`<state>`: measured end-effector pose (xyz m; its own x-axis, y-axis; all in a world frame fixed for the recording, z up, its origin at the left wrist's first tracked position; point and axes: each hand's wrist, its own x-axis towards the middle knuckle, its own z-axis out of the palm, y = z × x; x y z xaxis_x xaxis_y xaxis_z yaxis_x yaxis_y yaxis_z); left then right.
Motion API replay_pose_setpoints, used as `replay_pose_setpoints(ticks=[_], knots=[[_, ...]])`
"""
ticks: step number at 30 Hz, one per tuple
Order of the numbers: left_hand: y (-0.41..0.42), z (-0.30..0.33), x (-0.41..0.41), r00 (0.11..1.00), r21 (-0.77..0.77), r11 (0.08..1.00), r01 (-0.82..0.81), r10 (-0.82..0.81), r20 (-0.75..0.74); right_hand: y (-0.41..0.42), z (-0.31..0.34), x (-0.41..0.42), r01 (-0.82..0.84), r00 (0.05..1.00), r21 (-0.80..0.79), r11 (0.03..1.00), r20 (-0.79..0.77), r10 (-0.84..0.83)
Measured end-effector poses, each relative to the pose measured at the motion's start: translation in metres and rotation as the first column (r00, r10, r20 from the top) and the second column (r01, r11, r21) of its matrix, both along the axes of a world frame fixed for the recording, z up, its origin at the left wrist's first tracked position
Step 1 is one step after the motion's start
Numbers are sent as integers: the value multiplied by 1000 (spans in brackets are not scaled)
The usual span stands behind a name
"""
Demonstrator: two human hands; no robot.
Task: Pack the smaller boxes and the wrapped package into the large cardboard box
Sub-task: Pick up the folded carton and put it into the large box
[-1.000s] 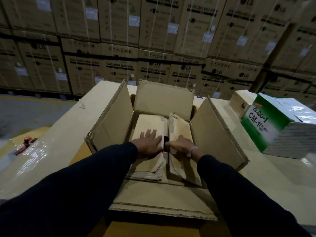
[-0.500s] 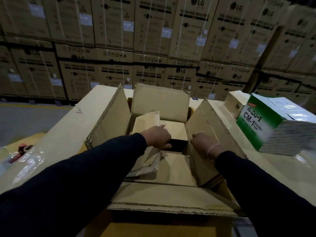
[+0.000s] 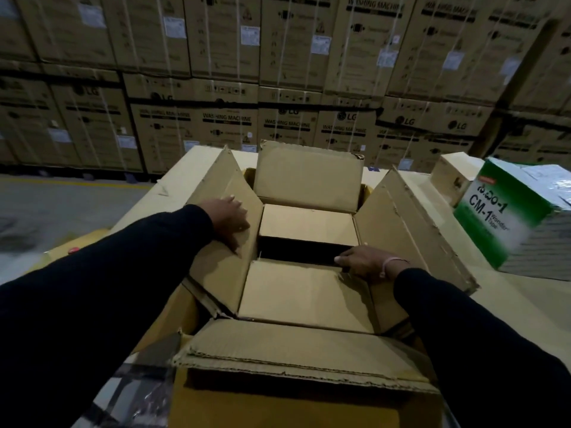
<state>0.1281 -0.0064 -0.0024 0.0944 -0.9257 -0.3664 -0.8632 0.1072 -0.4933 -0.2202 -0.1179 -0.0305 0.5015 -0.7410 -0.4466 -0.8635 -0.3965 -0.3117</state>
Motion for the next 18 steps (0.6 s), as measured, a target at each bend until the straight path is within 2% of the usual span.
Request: replay_pose_setpoints(ticks=[4, 7, 8, 9, 10, 11, 12, 13, 14, 15, 16, 17, 18], knots=[[-4, 8, -14, 961, -48, 979, -196, 182, -211, 2, 7, 2, 19, 1000, 69, 997, 16, -20], [-17, 10, -18, 878, -71, 945, -318, 266, -397, -6, 20, -2, 88, 987, -7, 996, 135, -87], [-22, 12, -18, 845, -52, 927, -371, 314, -434, -7, 28, -5, 96, 982, -18, 995, 167, -92], [-30, 13, -18, 752, -2, 874, -485, 416, -511, -7, 38, -8, 98, 978, 2, 995, 182, -97], [-35, 16, -18, 688, 32, 845, -533, 456, -564, -9, 47, -11, 81, 981, 48, 996, 171, -88], [-42, 16, -21, 663, 41, 832, -553, 469, -584, -7, 56, -16, 33, 991, 104, 994, 122, -46], [-46, 13, -24, 679, 63, 857, -512, 448, -582, -2, 65, -20, -26, 999, 169, 985, 43, 19], [-51, 16, -26, 773, 36, 914, -404, 362, -522, 8, 74, -22, -74, 995, 221, 972, -52, 88], [-57, 13, -24, 823, 2, 937, -350, 308, -477, 19, 77, -24, -113, 973, 242, 964, -172, 157], [-61, 7, -28, 829, -19, 934, -358, 308, -466, 33, 76, -27, -179, 916, 210, 961, -322, 241], [-67, -4, -31, 887, -101, 953, -285, 222, -406, 47, 72, -31, -278, 832, 166, 946, -451, 324], [-74, -13, -33, 921, -140, 964, -225, 163, -354, 62, 65, -35, -385, 751, 123, 915, -535, 388], [-80, -22, -37, 930, -151, 966, -211, 151, -334, 75, 60, -40, -453, 715, 99, 886, -553, 428]])
